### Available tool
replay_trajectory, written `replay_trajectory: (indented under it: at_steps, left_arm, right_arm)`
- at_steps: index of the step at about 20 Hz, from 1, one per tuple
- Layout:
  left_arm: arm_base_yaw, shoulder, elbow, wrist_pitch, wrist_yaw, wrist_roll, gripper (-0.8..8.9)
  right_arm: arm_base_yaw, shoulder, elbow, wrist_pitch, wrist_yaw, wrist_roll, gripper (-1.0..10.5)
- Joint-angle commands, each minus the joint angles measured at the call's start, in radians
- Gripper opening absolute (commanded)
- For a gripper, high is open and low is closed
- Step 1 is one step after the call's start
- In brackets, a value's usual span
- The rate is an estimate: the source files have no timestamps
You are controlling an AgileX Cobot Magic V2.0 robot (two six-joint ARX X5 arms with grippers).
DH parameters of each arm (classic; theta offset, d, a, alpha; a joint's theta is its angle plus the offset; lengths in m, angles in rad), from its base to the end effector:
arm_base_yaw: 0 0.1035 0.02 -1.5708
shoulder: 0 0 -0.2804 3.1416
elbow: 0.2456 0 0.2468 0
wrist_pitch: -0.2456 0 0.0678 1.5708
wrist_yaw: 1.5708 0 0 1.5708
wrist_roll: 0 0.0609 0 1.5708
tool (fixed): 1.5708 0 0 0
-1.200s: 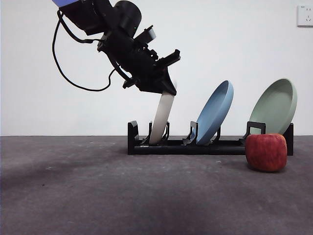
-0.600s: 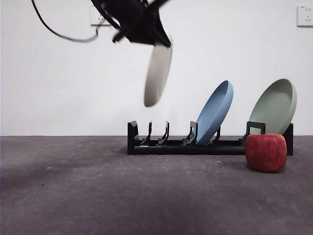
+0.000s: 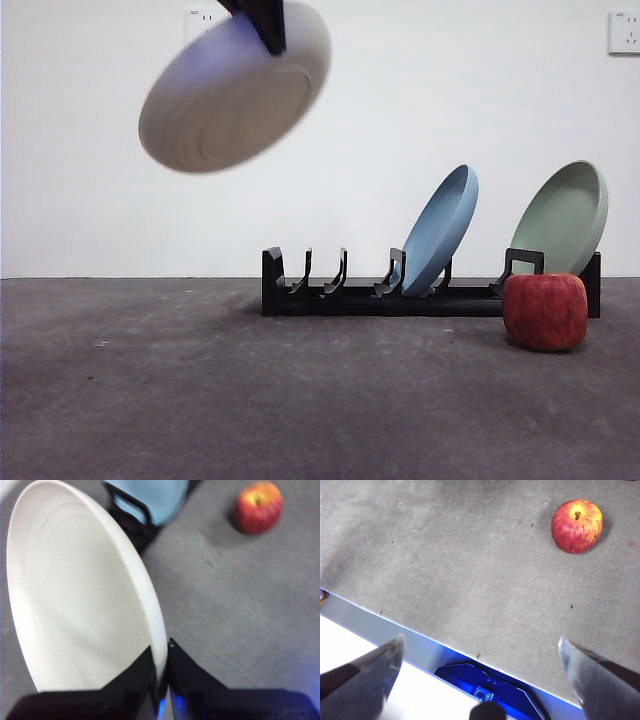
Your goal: Take the yellow plate from the plate rack,put the plate on the table,take the apple from the table,put the apple in the plate
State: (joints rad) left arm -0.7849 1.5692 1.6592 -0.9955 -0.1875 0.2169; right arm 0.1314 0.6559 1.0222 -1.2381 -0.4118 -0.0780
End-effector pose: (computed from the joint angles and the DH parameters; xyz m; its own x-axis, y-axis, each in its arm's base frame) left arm 0.2425 -0.2262 0.3648 0.5608 -0.2968 -0.7729 0.7184 0.6385 0.2761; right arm 0.0755 0.0346 0.3217 0.5321 0.4741 -0.7015 -0.4334 0.8643 0.2553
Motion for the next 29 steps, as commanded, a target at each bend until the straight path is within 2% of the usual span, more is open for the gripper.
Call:
replay_trajectory:
  at_steps: [1,4,9,17,23,27,29]
  left_arm:
    - [-0.078,0.009,-0.082,0.043,-0.09,-0.002,-0.08]
    - [-0.15,0.035,-0.23,0.16,-0.169,0.003,-0.08]
    - [-0.249,0.164,-0.363,0.341,-0.212,0.043,-0.08]
    - [-0.331,0.385,-0.363,0.372,-0.312,0.045,-0.08]
    - [-0.347,0.393,-0.363,0.368,-0.218,-0.015,0.14]
    - [-0.348,0.385,-0.363,0.354,-0.196,-0.015,2.06]
    - [-0.348,0.364,-0.362,0.35,-0.197,-0.015,2.3]
  right_arm:
    - [0.003,-0.002,0.002,0.001,-0.002,0.01,6.9]
    - [0.003,-0.002,0.002,0.001,-0.002,0.01,6.9]
    - [0.002,-0.002,0.002,0.001,-0.002,0.011,6.9]
    - [0.003,-0.002,0.002,0.001,-0.002,0.01,6.9]
    - [0.002,-0.002,0.002,0.002,-0.002,0.01,6.9]
    - [0.003,-0.002,0.002,0.002,-0.002,0.01,6.9]
    - [0.002,-0.001,0.002,0.002,-0.002,0.01,6.9]
